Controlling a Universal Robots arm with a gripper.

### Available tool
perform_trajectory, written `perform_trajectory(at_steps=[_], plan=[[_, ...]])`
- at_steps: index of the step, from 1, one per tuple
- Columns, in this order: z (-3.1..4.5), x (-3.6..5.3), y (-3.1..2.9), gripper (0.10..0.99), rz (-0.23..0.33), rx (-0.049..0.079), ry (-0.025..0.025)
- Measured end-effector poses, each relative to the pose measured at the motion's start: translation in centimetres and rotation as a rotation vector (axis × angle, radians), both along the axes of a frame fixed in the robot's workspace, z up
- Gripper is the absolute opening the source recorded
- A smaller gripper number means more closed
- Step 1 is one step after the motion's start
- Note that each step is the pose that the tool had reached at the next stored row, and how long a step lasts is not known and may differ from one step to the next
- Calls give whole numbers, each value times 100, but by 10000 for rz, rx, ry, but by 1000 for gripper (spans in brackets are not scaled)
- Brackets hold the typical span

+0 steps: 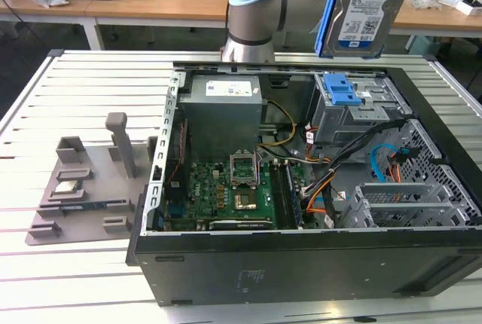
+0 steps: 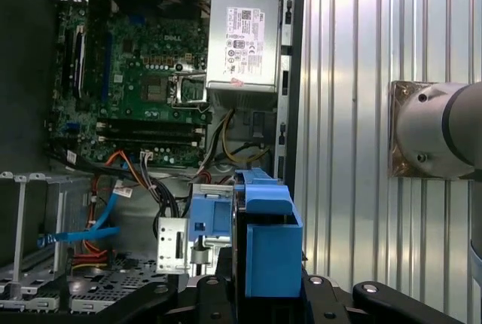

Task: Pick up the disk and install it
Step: 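Pick up the disk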

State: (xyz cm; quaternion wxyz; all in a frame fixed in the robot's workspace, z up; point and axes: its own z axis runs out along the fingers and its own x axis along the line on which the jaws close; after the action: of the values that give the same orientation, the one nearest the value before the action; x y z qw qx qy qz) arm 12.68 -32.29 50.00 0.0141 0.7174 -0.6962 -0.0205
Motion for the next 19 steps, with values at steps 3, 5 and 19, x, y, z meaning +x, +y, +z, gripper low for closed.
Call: perform_trajectory(at_steps=[3,5,19], plan=[[0,96,0,361,0,0,0],[0,158,0,361,0,1,0],[0,766,4,361,0,0,-1]])
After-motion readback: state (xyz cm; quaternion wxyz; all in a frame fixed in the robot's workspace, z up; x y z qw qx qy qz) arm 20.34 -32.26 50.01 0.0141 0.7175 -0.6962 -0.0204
